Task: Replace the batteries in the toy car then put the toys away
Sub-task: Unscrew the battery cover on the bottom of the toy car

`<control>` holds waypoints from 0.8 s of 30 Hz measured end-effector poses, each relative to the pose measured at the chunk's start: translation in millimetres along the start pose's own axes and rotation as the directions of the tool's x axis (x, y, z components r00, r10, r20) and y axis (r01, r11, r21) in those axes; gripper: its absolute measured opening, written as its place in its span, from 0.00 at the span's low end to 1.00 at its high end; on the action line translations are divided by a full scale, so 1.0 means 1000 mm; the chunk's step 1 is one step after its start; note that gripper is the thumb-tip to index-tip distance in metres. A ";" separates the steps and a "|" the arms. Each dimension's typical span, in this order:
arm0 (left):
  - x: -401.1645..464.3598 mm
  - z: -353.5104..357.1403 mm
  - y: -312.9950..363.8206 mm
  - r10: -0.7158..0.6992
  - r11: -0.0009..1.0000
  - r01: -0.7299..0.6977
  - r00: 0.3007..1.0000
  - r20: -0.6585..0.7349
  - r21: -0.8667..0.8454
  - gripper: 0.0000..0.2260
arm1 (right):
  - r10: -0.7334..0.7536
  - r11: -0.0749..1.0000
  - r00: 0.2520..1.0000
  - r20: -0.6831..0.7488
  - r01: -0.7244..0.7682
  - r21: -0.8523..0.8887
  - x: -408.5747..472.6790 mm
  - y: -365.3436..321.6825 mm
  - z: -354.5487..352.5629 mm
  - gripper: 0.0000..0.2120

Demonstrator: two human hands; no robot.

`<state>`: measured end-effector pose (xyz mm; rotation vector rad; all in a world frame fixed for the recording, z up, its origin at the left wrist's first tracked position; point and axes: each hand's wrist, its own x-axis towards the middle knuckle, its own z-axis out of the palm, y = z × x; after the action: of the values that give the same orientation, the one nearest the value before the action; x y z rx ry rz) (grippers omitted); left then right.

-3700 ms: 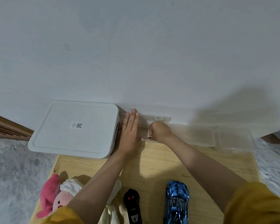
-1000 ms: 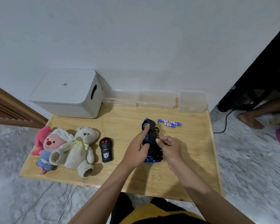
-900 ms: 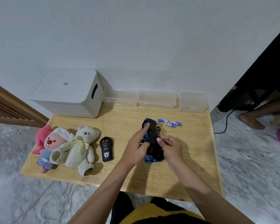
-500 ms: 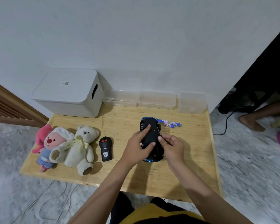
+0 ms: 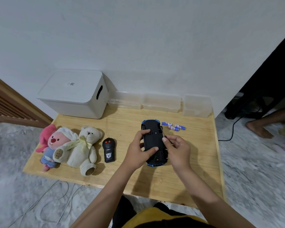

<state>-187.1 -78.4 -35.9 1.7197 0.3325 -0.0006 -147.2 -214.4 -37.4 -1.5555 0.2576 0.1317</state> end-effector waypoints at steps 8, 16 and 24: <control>-0.006 0.009 0.002 -0.029 0.995 0.031 0.999 0.023 -0.090 0.27 | -0.169 0.979 0.985 -0.026 0.165 -0.118 -0.002 -0.014 -0.002 0.11; -0.009 0.010 0.012 -0.040 0.982 0.035 0.999 -0.025 -0.187 0.31 | -0.239 0.961 0.971 0.004 0.237 -0.144 0.004 -0.025 -0.004 0.09; -0.005 0.006 0.029 -0.091 0.979 0.086 0.996 -0.016 -0.184 0.29 | -0.255 0.944 0.963 0.093 0.268 -0.192 0.009 -0.028 -0.008 0.08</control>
<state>-184.6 -89.8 -7.6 1.5229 0.4145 -0.0136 -131.7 -223.1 -12.3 -1.7705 -0.0189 0.0005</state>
